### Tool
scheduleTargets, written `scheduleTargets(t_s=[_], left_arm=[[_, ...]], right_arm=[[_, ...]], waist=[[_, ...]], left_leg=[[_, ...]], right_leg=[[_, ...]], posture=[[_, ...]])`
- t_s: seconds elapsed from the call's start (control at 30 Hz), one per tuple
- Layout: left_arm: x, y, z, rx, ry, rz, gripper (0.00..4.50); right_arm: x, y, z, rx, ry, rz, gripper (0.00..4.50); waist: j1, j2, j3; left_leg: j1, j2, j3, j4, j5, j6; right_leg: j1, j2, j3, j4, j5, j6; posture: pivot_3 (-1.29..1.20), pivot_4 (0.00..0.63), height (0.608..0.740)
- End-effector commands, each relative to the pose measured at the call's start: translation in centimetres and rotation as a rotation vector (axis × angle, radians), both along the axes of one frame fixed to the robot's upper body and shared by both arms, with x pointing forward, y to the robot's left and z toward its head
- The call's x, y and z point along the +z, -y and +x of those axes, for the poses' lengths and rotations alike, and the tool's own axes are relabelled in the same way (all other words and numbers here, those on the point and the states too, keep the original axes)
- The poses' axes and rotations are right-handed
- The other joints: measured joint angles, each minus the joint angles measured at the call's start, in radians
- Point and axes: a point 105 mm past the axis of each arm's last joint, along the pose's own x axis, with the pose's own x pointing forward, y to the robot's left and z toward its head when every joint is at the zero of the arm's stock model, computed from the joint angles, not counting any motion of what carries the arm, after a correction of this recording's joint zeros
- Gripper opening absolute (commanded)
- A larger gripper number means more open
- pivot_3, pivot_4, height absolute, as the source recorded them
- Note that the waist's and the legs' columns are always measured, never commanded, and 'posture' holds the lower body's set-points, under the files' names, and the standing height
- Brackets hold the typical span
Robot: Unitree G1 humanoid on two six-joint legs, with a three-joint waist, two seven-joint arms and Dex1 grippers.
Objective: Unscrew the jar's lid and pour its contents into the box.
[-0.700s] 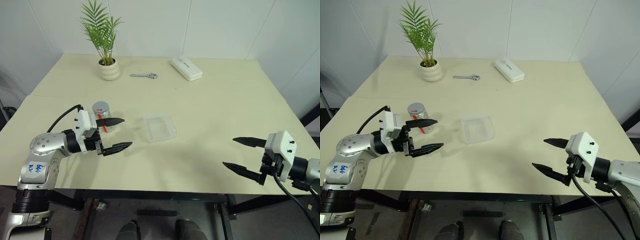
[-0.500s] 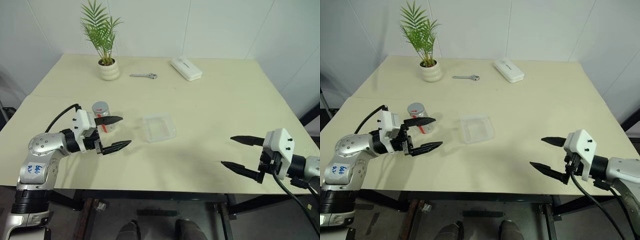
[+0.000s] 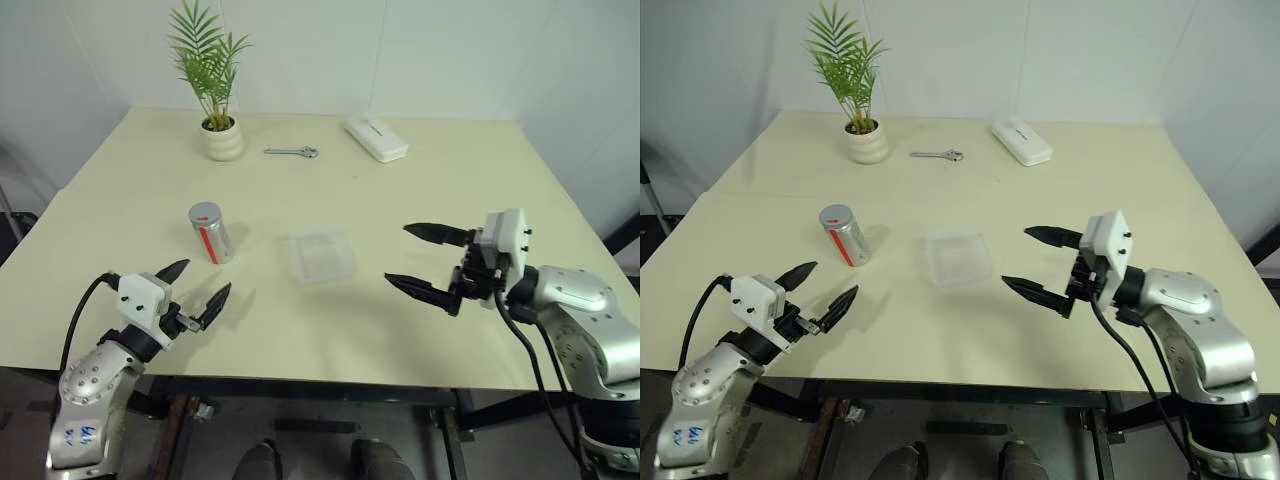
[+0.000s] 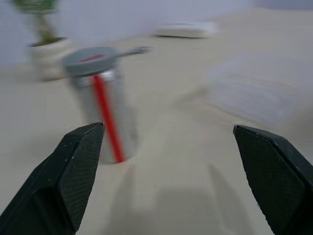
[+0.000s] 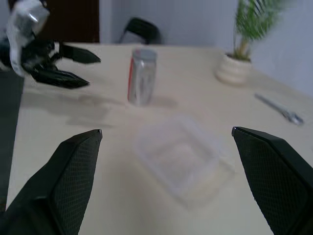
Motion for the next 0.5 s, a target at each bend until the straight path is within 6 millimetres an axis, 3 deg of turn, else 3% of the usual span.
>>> scheduleTargets(t_s=[0.03,0.07,0.13,0.33,0.5], left_arm=[[1.1,-0.6,0.6,0.176,0.054,-0.008,4.48],[0.9,-1.0,1.0,0.228,0.053,-0.017,4.48],[1.3,0.4,2.2,0.228,0.076,-0.079,4.48],[1.9,1.9,4.1,0.197,0.089,-0.092,4.48],[1.4,1.0,5.2,0.244,0.076,-0.081,4.48]], right_arm=[[1.1,-1.1,-0.2,0.034,0.062,0.02,4.5],[1.2,-1.6,-0.2,0.036,0.07,0.027,4.5],[1.5,-1.9,-0.1,0.039,0.079,0.05,4.5],[0.9,-3.2,-1.0,0.078,0.027,0.035,4.5],[0.9,-3.5,-1.1,0.07,0.035,0.022,4.5]], waist=[[0.001,0.0,0.0],[0.003,0.0,0.0],[0.007,0.0,0.0],[0.012,0.0,0.0],[0.01,0.0,0.0]], left_leg=[[0.0,0.0,0.0,0.0,0.0,0.0],[0.0,0.0,0.0,0.0,0.0,0.0],[0.0,0.0,0.0,0.0,0.0,0.0],[0.0,-0.001,0.001,0.0,0.0,0.0],[0.0,0.0,0.001,0.0,-0.001,0.0]], right_leg=[[0.0,0.0,0.0,0.0,0.0,0.0],[0.0,0.0,0.0,0.0,0.0,0.0],[0.0,0.0,0.0,0.0,0.001,0.0],[0.0,0.0,0.0,0.0,0.002,0.001],[-0.001,0.001,0.0,0.0,0.007,0.011]], posture=[[0.0,0.15,0.74],[0.0,0.15,0.74],[0.0,0.15,0.74],[0.0,0.15,0.74],[0.0,0.15,0.74]])
